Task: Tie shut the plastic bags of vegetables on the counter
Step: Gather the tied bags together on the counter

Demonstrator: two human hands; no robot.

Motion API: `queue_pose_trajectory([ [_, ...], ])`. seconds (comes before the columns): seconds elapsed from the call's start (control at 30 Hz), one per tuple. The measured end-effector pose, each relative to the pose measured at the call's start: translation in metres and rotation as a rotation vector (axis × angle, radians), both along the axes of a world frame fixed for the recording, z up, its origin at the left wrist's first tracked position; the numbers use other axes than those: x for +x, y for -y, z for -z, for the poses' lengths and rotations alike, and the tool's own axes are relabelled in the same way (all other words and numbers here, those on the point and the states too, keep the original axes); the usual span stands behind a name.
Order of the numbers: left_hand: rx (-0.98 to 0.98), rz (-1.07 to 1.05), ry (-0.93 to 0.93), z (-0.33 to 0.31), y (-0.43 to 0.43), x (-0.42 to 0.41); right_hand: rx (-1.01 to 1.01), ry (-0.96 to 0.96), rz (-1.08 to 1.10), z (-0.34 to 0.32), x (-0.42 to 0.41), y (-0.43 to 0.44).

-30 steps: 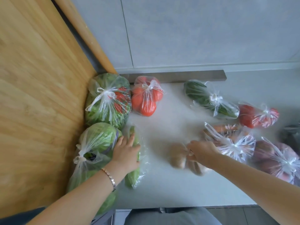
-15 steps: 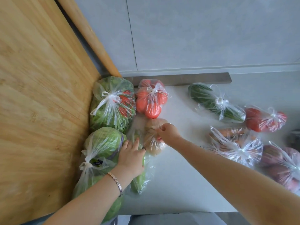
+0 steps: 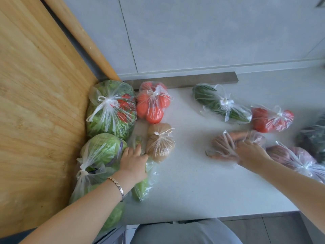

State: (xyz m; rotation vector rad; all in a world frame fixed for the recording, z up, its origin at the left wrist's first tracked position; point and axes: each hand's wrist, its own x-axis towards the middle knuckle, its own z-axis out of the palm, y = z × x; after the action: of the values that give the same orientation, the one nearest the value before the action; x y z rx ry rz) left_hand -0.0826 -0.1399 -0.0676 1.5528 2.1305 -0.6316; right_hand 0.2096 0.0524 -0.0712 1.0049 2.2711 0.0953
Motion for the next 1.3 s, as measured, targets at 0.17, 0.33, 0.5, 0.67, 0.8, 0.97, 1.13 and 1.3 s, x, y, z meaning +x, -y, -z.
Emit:
queue_pose_trajectory([
  [0.17,0.08,-0.054,0.077,-0.002,0.004,-0.002,-0.188,-0.144,0.065,-0.016,-0.04,0.033],
  [0.33,0.381,-0.187,0.195,-0.004,0.004,0.005,-0.577,-0.248,0.309,-0.012,-0.09,0.093],
  [0.5,0.389,0.02,0.233,-0.005,-0.023,0.012,-0.657,-0.487,0.518,-0.001,-0.118,0.12],
  [0.67,0.174,0.184,0.134,0.016,-0.048,0.01,-0.376,-0.56,0.834,0.005,-0.105,0.113],
  [0.8,0.138,0.167,0.18,0.02,-0.051,0.005,-0.698,-0.72,1.071,0.028,-0.108,0.112],
  [0.97,0.14,0.164,0.197,0.021,-0.049,0.002,-0.679,-0.718,1.023,0.035,-0.124,0.145],
  [1.13,0.124,0.156,0.226,0.021,-0.053,0.0,-0.535,-0.639,1.111,0.045,-0.166,0.171],
  [1.3,0.118,0.094,0.253,0.016,-0.056,0.003,-0.518,-0.678,1.156,0.047,-0.173,0.159],
])
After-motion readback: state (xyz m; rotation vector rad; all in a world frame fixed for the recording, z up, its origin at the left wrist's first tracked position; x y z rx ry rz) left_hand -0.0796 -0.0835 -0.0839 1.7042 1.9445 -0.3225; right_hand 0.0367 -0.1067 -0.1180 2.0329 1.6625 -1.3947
